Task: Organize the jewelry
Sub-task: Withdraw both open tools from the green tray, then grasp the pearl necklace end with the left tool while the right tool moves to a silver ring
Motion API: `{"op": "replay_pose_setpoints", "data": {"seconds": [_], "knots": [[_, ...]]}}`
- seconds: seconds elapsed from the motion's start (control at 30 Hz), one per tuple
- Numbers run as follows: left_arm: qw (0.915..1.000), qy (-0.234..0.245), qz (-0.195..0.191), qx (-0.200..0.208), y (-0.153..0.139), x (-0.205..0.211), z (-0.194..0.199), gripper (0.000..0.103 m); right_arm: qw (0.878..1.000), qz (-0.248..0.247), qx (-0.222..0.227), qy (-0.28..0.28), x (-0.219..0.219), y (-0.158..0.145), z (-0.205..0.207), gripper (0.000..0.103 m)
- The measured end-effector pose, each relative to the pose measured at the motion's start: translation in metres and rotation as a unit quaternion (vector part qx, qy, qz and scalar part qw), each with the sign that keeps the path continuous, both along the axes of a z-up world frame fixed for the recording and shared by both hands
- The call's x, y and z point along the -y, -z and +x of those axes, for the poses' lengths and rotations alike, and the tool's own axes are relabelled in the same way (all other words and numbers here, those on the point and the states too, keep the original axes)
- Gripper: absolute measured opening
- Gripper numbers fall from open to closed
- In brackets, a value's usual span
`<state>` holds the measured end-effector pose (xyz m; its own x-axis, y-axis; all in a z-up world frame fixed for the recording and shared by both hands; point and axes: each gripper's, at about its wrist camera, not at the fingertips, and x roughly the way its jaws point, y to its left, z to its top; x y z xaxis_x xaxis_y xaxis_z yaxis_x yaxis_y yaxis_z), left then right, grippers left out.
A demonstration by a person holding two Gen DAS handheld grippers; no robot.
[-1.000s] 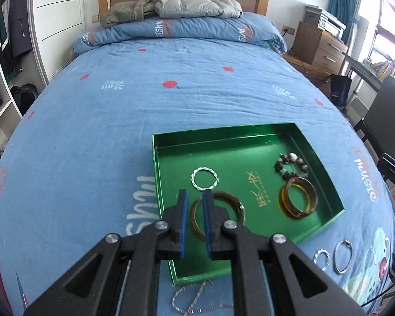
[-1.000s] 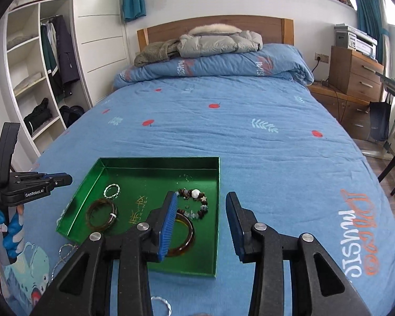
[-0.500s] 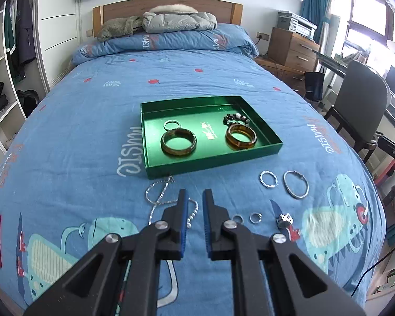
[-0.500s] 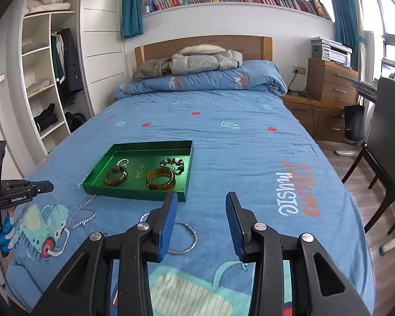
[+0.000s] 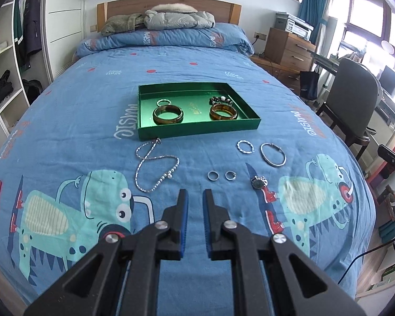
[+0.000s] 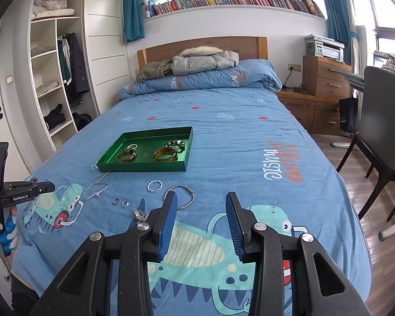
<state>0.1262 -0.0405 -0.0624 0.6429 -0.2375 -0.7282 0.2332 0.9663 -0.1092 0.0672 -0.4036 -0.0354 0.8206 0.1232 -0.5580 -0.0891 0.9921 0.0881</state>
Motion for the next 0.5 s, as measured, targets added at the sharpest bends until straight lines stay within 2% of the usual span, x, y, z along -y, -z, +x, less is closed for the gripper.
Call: {"op": "replay_pose_setpoints", "data": {"seconds": [0.23, 0.5], "knots": [[0.9998, -0.015, -0.001, -0.009, 0.011, -0.015, -0.008, 0.011, 1.0, 0.018, 0.0, -0.008, -0.004, 0.007, -0.014, 0.038], [0.9996, -0.016, -0.008, -0.024, 0.029, -0.032, -0.005, 0.011, 0.997, 0.037, -0.024, -0.057, -0.043, 0.031, -0.004, 0.038]]}}
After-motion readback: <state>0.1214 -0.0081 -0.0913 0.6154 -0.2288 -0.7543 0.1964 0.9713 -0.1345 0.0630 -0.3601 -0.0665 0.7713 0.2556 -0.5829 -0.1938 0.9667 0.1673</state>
